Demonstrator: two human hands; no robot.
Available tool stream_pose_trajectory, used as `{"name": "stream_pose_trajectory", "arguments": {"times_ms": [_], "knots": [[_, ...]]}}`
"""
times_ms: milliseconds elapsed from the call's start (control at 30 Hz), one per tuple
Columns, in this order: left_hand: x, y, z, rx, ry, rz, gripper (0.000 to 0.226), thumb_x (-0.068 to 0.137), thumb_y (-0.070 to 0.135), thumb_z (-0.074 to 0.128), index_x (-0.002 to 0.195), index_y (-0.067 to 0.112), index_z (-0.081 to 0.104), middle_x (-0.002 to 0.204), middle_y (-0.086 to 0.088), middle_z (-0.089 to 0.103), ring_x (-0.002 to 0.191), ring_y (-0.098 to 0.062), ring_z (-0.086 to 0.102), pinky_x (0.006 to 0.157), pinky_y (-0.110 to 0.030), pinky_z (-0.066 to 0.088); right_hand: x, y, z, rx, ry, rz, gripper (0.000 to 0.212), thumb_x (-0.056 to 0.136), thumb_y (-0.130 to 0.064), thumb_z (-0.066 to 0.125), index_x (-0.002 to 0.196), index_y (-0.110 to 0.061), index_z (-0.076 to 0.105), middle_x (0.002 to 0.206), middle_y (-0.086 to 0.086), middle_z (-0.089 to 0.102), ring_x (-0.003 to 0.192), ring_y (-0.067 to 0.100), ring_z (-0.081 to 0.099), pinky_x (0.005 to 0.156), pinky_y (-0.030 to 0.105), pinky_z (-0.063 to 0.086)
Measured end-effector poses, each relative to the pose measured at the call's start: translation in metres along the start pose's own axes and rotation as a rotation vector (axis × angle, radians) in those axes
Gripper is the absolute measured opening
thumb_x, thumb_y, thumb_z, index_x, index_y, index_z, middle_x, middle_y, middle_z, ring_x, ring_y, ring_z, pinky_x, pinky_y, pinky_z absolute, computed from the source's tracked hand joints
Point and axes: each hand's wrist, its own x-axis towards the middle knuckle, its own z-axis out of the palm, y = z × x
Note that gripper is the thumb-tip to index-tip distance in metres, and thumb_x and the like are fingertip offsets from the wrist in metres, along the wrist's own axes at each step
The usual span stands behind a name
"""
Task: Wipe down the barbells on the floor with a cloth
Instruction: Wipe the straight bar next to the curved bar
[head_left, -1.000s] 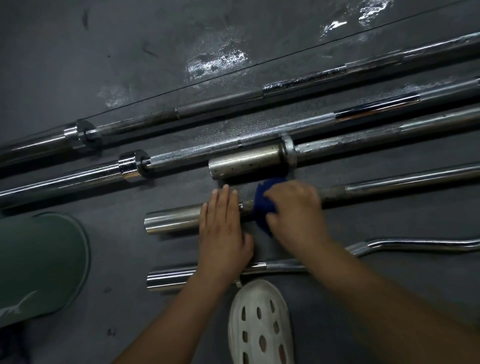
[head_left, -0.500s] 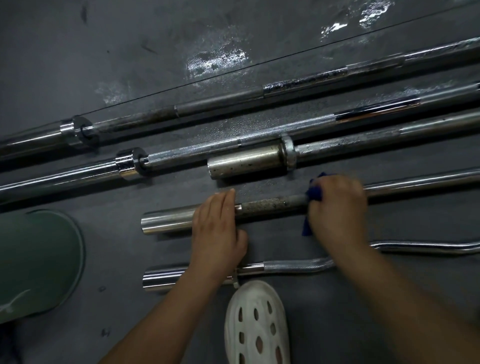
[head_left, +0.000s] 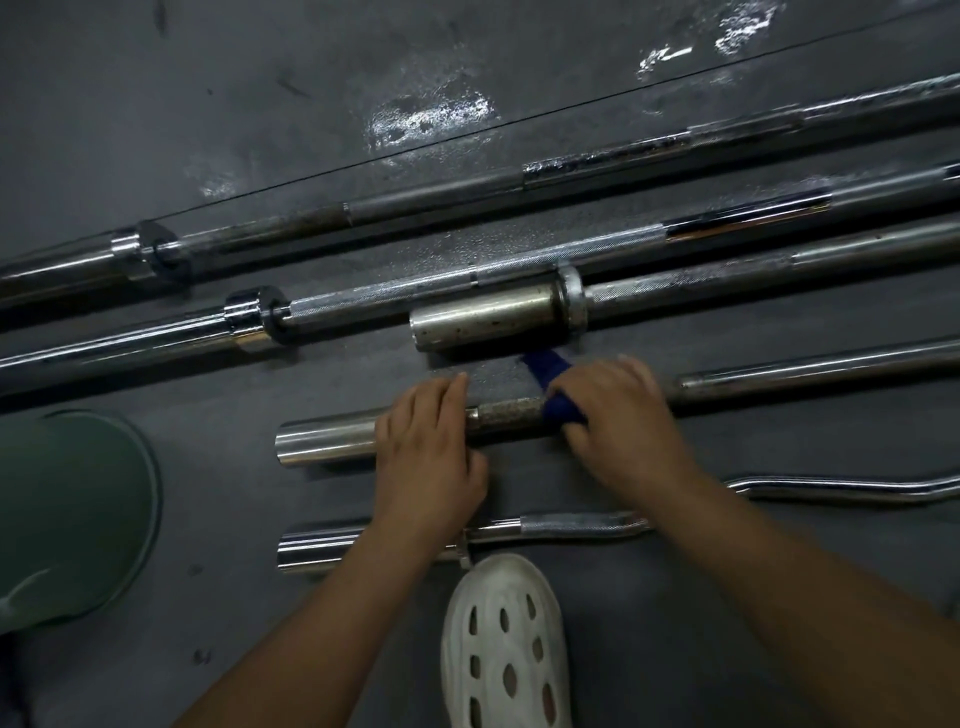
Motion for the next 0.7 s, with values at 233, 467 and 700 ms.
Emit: {"name": "stream_pose_trajectory", "arguments": {"times_ms": [233,467,700], "knots": [[0.000,0.003,-0.001,-0.020,0.015,-0.029,0.072,0.071,0.029,0.059,0.140,0.012,0.049,0.129,-0.010,0.055,0.117,-0.027,0.042,0.097,-0.045,0.040,0.008,-0.042,0.006,0.158,-0.064,0.110,0.024,0.073,-0.021,0.052,0.091,-0.015,0.065,0.088,0.008,0.067,0.086,0.033,0.060,0.078,0.040,0.045],[-0.005,0.001,0.000,-0.083,0.021,0.015,0.067,0.082,0.038,0.044,0.141,0.009,0.047,0.135,-0.011,0.052,0.122,-0.027,0.042,0.101,-0.048,0.038,-0.011,-0.077,0.020,0.070,-0.096,-0.023,0.038,0.085,-0.039,0.041,0.105,-0.020,0.067,0.115,0.001,0.062,0.117,0.020,0.051,0.110,0.041,0.031],[-0.012,-0.005,0.006,-0.109,-0.095,0.035,0.077,0.074,0.022,0.050,0.148,0.004,0.038,0.152,-0.015,0.042,0.139,-0.030,0.039,0.120,-0.046,0.023,-0.009,-0.038,0.017,-0.131,-0.195,0.030,0.055,0.079,-0.051,0.048,0.125,-0.023,0.058,0.129,0.008,0.055,0.123,0.028,0.047,0.110,0.045,0.030]]}}
